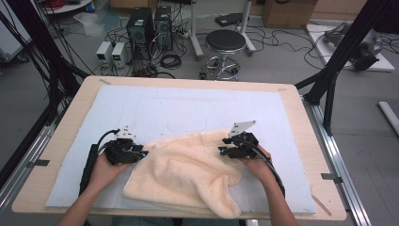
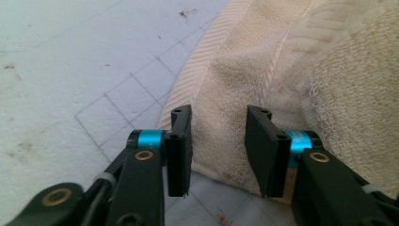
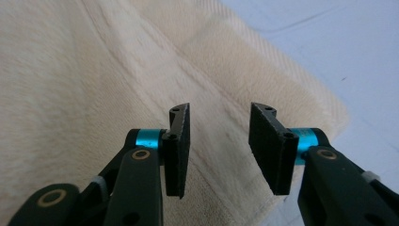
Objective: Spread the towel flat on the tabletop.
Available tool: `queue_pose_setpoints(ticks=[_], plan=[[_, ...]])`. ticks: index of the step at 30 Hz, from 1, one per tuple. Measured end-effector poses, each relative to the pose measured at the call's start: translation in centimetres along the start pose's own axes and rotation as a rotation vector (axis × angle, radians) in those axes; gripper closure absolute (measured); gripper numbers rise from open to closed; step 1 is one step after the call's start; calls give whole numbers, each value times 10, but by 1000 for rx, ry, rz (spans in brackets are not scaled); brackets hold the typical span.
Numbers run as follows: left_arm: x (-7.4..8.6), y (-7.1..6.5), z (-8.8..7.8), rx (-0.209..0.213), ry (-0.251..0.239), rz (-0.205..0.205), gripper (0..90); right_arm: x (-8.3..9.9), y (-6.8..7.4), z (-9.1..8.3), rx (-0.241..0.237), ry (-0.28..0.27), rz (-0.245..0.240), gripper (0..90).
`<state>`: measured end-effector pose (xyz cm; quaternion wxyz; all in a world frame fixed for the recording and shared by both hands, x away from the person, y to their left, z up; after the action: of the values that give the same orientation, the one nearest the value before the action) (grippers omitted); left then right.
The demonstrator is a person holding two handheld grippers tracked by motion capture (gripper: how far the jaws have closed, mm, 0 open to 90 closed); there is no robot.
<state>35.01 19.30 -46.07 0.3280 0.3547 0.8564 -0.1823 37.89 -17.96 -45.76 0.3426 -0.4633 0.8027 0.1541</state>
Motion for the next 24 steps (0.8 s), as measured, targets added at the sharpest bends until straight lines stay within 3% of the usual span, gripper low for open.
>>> queue_pose_setpoints(ticks=[2, 5, 7, 9, 12, 15, 21, 23, 24], plan=[[0, 0, 1, -12, 4, 12, 677, 4, -1, 6, -11, 25, 15, 629], [-1, 0, 2, -14, -2, 19, 751, 5, -5, 7, -39, 4, 78, 695], [-3, 2, 3, -7, 0, 17, 831, 5, -6, 7, -53, 1, 78, 758], [-4, 4, 3, -2, -3, -7, 855, 5, -6, 8, -77, -2, 87, 844], [-6, 10, 2, -39, -18, -17, 865, 4, -5, 8, -80, 3, 80, 860], [-12, 17, -2, -49, -34, -34, 866, 0, -5, 4, -55, -16, 63, 867], [-45, 40, 1, -66, -72, -74, 868, -17, -16, -9, -41, -55, 66, 869], [-64, 55, 1, -90, -81, -85, 869, -26, -25, -13, -30, -48, 72, 873], [-82, 66, -1, -102, -105, -96, 869, -33, -32, -16, -3, -62, 64, 874]])
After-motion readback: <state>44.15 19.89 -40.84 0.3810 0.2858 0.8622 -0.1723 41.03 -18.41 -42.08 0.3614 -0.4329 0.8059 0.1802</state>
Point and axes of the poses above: each handheld gripper's, and its own axes: z roughly forward along the jaws, x roughly out of its underside, y roughly to its left, the point moved 4 cm from there along z, roughly forward along the jaws, and after that the axes turned 2 degrees about x, right-handed, at the moved point
